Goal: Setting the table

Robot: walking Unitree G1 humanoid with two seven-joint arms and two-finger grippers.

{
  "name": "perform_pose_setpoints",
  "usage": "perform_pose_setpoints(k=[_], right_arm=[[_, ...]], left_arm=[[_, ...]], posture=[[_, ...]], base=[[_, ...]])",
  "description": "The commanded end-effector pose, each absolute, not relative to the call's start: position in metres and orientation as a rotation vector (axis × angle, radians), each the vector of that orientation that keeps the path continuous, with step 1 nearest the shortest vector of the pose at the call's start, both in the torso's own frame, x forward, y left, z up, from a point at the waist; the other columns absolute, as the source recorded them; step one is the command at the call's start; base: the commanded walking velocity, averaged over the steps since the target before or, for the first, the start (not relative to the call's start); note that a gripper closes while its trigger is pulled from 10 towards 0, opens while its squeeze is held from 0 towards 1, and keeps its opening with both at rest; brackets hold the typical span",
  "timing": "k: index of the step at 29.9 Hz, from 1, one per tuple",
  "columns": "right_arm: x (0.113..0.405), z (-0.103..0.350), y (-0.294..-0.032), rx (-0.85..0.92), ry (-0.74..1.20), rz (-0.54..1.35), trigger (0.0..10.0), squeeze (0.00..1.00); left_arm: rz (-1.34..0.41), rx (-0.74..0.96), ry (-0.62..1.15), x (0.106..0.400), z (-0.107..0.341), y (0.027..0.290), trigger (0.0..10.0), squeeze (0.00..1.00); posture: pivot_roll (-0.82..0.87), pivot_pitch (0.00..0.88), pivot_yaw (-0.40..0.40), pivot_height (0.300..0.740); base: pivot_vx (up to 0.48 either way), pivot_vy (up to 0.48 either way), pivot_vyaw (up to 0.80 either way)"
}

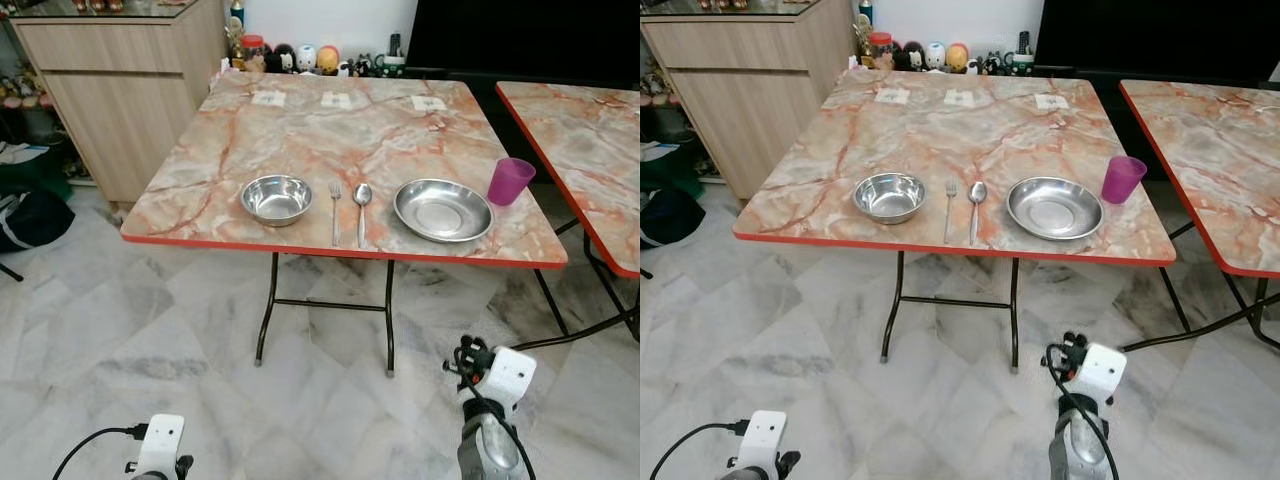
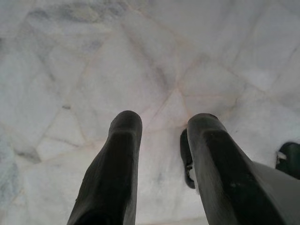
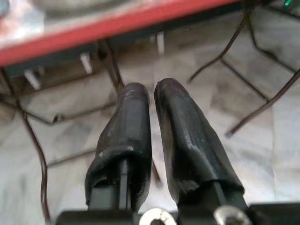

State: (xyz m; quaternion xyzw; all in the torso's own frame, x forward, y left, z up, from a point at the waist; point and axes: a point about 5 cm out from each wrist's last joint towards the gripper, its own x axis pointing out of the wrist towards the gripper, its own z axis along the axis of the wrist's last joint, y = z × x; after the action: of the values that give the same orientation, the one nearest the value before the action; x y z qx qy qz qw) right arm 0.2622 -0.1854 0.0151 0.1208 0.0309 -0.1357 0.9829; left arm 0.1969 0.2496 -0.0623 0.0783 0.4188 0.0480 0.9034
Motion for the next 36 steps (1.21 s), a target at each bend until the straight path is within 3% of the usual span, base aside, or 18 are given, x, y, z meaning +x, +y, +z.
perform_pose_setpoints(k=[1, 8, 9, 10, 20, 21, 22, 34, 35, 36], right_arm=[[0.263, 0.022, -0.187, 0.243, 0.024, -0.290, 10.0, 0.00], [0.269, 0.040, -0.181, 0.236, -0.053, -0.248, 10.0, 0.00], [0.269, 0.043, -0.181, 0.242, -0.066, -0.243, 10.0, 0.75], [0.268, 0.046, -0.180, 0.246, -0.080, -0.239, 10.0, 1.00], [0.267, 0.049, -0.179, 0.237, -0.073, -0.239, 10.0, 1.00], [0.268, 0.050, -0.179, 0.232, -0.072, -0.238, 10.0, 0.19], [0.268, 0.050, -0.180, 0.227, -0.069, -0.240, 10.0, 0.00], [0.271, 0.053, -0.177, 0.231, -0.066, -0.233, 10.0, 0.00], [0.271, 0.054, -0.177, 0.234, -0.069, -0.229, 10.0, 0.25], [0.271, 0.054, -0.177, 0.236, -0.072, -0.227, 10.0, 1.00]], left_arm=[[0.115, 0.137, 0.860, 0.195, -0.063, 0.249, 10.0, 0.00], [0.116, 0.143, 0.867, 0.192, -0.064, 0.252, 10.0, 0.00], [0.116, 0.143, 0.868, 0.192, -0.064, 0.253, 10.0, 0.00], [0.116, 0.145, 0.869, 0.191, -0.064, 0.254, 10.0, 0.00], [0.119, 0.152, 0.867, 0.190, -0.063, 0.256, 10.0, 0.00], [0.119, 0.153, 0.868, 0.191, -0.063, 0.256, 10.0, 0.00], [0.120, 0.154, 0.868, 0.191, -0.063, 0.256, 10.0, 0.00], [0.121, 0.162, 0.866, 0.193, -0.062, 0.256, 10.0, 0.00], [0.121, 0.162, 0.865, 0.194, -0.062, 0.256, 10.0, 0.00], [0.121, 0.162, 0.865, 0.194, -0.062, 0.256, 10.0, 0.00]], posture=[[0.12, 0.000, -0.069, 0.740], [0.11, 0.000, -0.069, 0.740], [0.11, 0.000, -0.068, 0.740], [0.11, 0.000, -0.067, 0.740], [0.12, 0.000, -0.068, 0.740], [0.12, 0.000, -0.068, 0.740], [0.12, 0.000, -0.068, 0.740], [0.13, 0.000, -0.065, 0.740], [0.13, 0.000, -0.065, 0.740], [0.13, 0.000, -0.065, 0.740]], base=[[0.000, 0.000, 0.00], [0.000, 0.000, 0.00], [0.000, 0.000, 0.00], [0.000, 0.000, 0.00], [0.079, 0.000, 0.00], [0.300, 0.000, 0.00], [0.307, 0.000, 0.00], [0.339, 0.000, 0.00], [0.390, 0.000, 0.00], [0.401, 0.000, 0.00]])
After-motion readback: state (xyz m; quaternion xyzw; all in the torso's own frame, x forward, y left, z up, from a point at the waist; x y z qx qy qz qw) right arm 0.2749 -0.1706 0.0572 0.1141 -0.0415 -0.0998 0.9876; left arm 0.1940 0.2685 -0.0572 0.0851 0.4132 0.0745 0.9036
